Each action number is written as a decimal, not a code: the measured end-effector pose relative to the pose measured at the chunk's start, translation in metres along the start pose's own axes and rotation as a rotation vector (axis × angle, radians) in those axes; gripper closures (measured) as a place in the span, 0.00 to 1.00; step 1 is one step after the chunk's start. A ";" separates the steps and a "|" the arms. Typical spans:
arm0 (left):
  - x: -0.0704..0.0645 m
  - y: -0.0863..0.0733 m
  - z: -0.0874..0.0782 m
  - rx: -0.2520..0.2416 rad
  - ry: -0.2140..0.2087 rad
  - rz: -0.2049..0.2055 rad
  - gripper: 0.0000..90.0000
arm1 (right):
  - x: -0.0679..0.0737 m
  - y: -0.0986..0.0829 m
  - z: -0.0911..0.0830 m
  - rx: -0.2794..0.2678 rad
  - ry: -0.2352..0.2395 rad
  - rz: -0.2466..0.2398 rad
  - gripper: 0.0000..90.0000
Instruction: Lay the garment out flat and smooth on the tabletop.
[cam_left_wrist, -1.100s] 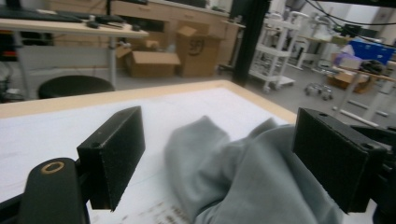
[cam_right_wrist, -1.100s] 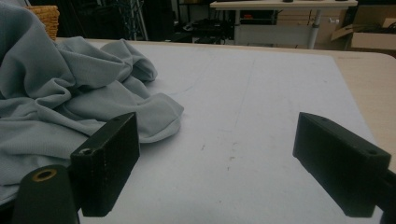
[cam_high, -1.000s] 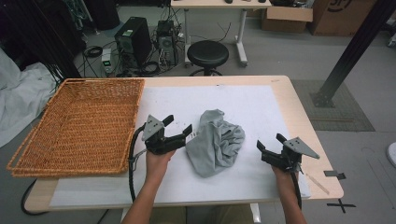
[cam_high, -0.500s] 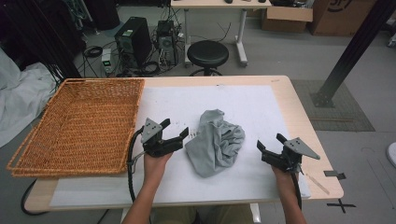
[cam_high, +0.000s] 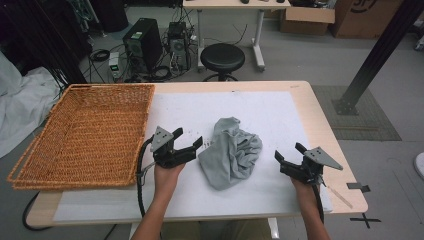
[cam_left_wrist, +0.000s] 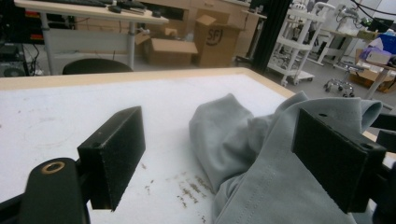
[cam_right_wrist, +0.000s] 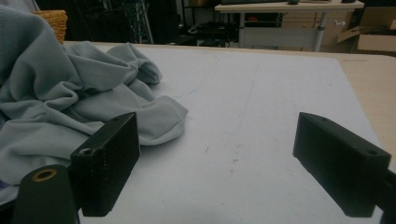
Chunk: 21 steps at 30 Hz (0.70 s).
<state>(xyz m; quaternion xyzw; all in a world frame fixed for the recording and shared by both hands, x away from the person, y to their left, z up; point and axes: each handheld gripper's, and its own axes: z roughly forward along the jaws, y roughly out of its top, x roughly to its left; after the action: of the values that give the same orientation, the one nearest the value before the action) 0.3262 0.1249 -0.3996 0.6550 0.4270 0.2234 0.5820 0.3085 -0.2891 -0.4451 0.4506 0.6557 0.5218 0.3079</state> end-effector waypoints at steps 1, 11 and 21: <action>0.000 0.000 0.000 -0.001 0.003 -0.003 0.17 | 0.001 0.003 0.000 0.004 0.016 0.001 0.17; -0.001 -0.003 0.004 0.019 -0.017 -0.001 0.18 | 0.055 0.043 0.036 0.112 0.355 -0.109 0.48; -0.003 -0.004 0.008 0.035 -0.055 -0.004 0.18 | 0.021 0.037 0.028 0.180 0.054 -0.109 0.95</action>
<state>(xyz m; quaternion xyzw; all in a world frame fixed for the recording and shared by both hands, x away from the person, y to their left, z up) 0.3295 0.1175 -0.4047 0.6700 0.4162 0.1967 0.5824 0.3340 -0.2563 -0.4159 0.4258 0.7315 0.4550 0.2765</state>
